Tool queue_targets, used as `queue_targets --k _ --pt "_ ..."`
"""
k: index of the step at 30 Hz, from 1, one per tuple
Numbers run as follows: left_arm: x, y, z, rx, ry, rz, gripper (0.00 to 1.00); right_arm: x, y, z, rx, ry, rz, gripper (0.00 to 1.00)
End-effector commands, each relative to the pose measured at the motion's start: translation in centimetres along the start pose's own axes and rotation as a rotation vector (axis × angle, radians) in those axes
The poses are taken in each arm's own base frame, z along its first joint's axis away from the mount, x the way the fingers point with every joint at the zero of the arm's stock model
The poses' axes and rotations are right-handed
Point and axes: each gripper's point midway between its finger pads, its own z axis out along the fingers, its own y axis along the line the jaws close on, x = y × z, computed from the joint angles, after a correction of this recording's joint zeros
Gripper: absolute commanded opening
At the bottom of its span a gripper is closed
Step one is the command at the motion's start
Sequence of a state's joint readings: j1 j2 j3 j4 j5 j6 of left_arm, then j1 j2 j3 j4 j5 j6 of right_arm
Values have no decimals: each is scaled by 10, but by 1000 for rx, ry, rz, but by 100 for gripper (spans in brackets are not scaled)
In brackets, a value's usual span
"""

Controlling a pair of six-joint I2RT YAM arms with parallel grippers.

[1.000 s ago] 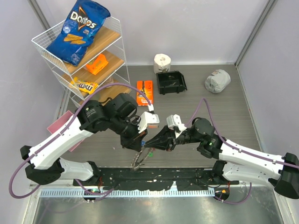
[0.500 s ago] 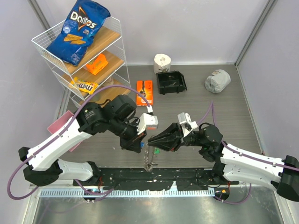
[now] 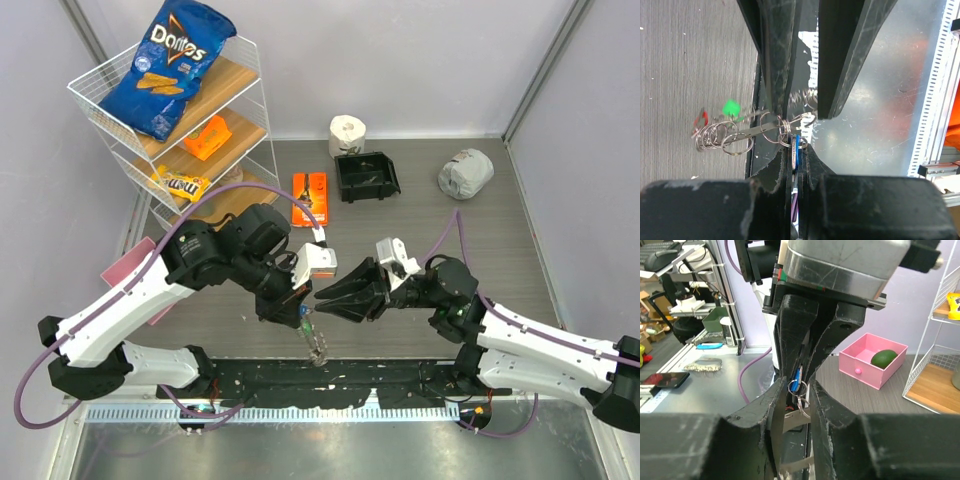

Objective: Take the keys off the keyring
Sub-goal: Remove the key from the keyring.

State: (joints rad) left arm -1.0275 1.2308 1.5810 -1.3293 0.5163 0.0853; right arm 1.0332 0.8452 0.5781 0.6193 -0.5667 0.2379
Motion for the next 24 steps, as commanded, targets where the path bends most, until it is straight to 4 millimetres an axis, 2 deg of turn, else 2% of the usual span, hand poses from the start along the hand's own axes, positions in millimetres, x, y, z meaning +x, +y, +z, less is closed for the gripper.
queue_targets --k 1,11,19,22,24 --pt "-11 -10 -9 25 -65 37 0 -5 4 9 -54 52 -47 31" --pt "-12 -10 -11 18 -67 38 0 11 4 11 -74 101 -39 31" --pt "-13 -11 -11 21 -69 40 0 14 4 14 -83 113 -37 29" --pt "-12 -11 -12 21 -69 39 0 16 3 16 -84 118 -38 23" --pt "-13 -12 -12 23 -70 41 0 16 2 16 -81 119 -37 25"
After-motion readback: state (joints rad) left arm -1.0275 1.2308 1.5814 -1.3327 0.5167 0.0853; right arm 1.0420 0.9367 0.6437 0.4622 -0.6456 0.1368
